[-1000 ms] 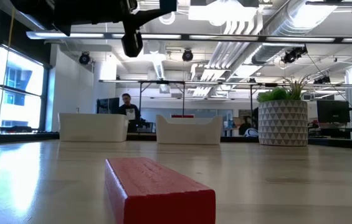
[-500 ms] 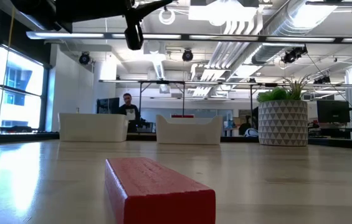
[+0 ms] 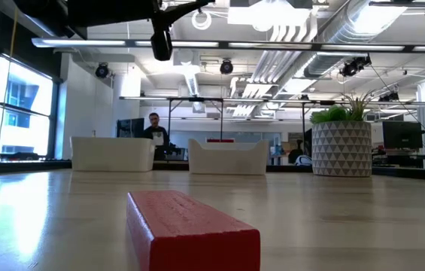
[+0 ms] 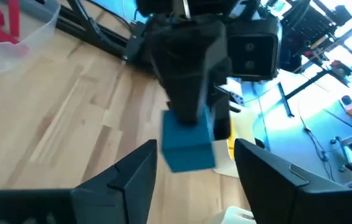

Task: Sort & place blocks by color
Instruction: Put the blue block into the right white bin

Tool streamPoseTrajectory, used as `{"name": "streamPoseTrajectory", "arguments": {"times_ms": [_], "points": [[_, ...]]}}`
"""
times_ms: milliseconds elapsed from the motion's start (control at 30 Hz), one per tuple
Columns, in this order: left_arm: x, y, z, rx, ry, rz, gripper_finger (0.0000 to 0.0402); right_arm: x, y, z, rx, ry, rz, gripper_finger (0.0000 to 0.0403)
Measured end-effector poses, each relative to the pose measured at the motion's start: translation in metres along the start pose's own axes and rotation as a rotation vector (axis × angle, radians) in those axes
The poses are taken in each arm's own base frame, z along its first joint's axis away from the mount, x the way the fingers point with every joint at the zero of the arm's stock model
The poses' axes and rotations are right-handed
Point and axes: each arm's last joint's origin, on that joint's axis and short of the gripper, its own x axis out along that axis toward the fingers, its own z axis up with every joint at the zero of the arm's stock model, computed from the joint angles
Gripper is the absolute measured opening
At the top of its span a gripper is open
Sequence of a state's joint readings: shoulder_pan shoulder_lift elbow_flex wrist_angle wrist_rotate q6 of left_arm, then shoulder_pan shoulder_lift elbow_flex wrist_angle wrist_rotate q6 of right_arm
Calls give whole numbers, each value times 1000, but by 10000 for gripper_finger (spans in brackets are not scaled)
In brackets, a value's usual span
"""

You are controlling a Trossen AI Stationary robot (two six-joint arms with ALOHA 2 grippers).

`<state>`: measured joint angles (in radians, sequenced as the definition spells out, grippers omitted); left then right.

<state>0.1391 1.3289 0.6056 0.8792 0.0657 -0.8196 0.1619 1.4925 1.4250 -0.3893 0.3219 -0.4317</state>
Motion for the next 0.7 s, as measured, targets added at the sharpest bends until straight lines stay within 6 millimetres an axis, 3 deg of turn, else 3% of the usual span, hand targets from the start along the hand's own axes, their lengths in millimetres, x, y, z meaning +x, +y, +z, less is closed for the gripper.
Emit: {"name": "streamPoseTrajectory", "arguments": {"times_ms": [700], "points": [[-1, 3, 12, -13, -46, -41, 111, 8, -20, -3, 26, -64, 6, 204]]}}
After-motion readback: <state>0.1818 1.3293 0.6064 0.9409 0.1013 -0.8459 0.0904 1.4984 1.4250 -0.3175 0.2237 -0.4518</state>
